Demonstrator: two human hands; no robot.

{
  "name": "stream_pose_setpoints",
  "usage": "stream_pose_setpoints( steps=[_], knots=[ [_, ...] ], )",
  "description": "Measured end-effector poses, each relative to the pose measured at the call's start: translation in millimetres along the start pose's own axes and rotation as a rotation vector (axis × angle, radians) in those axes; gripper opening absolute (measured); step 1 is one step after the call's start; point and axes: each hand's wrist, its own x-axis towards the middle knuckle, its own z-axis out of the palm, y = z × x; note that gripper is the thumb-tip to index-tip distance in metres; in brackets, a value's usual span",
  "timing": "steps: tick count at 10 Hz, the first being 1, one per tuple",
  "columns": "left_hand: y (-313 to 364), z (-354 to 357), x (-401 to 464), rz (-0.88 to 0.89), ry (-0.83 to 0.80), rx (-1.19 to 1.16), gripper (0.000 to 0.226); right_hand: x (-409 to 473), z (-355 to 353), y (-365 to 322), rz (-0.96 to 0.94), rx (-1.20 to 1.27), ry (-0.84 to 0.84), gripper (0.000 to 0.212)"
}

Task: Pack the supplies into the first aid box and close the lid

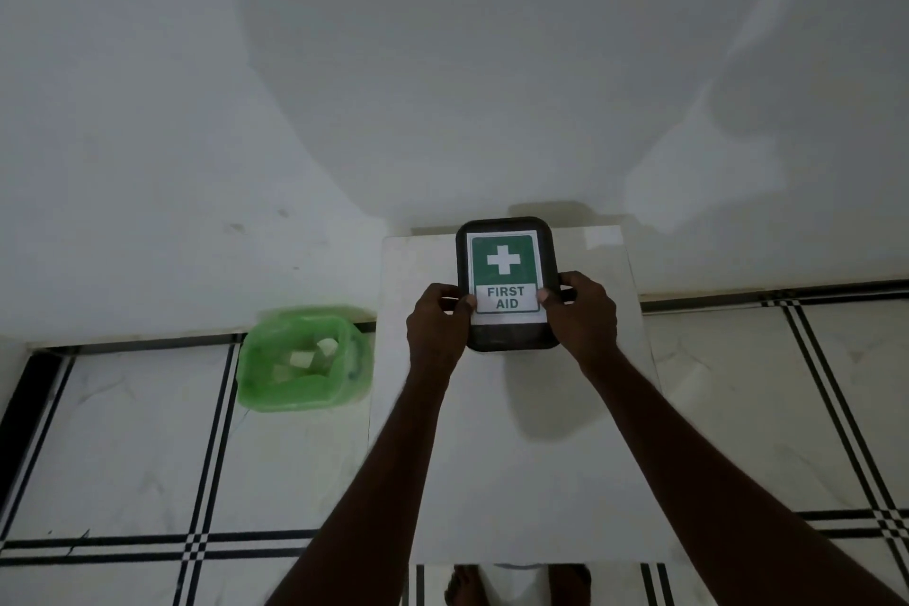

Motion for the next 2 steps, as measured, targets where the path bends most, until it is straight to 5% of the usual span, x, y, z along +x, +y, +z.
stream_pose_setpoints(
  steps=[2],
  knots=[
    [6.1, -7.3, -2.8, 0.046, 0.046, 0.081, 0.038, -1.9, -5.9, -3.4, 0.031, 0.004, -0.011, 0.040]
  ],
)
